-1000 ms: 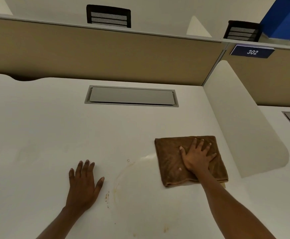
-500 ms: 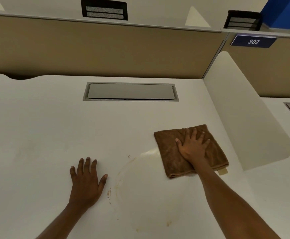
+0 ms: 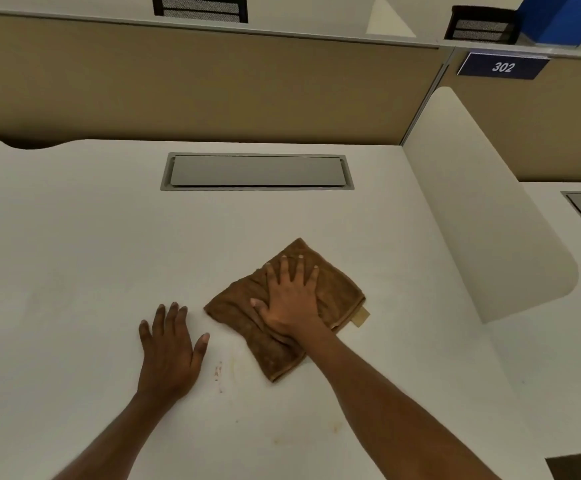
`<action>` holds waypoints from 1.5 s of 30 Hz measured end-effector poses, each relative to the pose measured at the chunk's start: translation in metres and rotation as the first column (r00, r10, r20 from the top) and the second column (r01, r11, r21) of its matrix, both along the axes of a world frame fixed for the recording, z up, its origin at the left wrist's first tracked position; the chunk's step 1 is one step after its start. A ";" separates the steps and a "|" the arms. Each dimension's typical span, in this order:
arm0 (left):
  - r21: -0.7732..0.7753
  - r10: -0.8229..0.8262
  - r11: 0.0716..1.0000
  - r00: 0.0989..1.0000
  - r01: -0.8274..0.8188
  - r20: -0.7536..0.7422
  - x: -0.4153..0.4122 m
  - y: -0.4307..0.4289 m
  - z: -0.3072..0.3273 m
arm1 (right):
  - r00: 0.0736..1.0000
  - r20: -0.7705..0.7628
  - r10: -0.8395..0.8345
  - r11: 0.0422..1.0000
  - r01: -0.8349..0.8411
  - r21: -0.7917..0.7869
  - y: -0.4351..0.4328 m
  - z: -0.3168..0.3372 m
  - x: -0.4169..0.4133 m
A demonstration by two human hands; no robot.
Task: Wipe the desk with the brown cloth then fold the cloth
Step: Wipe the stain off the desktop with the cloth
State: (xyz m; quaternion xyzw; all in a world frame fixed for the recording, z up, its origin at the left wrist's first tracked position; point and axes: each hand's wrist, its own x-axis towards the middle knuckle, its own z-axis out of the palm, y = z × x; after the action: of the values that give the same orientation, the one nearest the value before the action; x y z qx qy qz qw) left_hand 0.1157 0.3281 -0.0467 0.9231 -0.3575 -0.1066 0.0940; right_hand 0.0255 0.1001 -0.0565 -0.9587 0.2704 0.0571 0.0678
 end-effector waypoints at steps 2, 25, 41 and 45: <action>-0.026 -0.006 1.000 1.000 0.006 -0.005 0.001 0.002 -0.001 | 0.999 0.004 0.044 0.999 -0.044 -0.007 0.016 0.001 0.001; -0.305 -0.080 0.952 0.988 0.035 -0.134 0.008 0.020 -0.009 | 0.958 -0.042 0.284 0.959 -0.285 0.002 0.138 0.007 -0.071; 0.141 -0.186 0.974 0.981 0.178 0.047 0.001 0.022 -0.013 | 0.988 -0.145 -0.051 0.999 0.051 -0.001 0.107 0.006 -0.189; 0.179 -0.173 0.971 0.982 0.157 0.072 0.000 0.022 -0.012 | 0.972 -0.173 -0.159 0.987 0.158 -0.023 0.079 0.008 -0.205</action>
State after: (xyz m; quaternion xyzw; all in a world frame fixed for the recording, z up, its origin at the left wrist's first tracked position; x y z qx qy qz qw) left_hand 0.1154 0.3497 -0.0590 0.8985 -0.4262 -0.1041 -0.0112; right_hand -0.1791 0.1788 -0.0490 -0.9256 0.3512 0.1339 0.0439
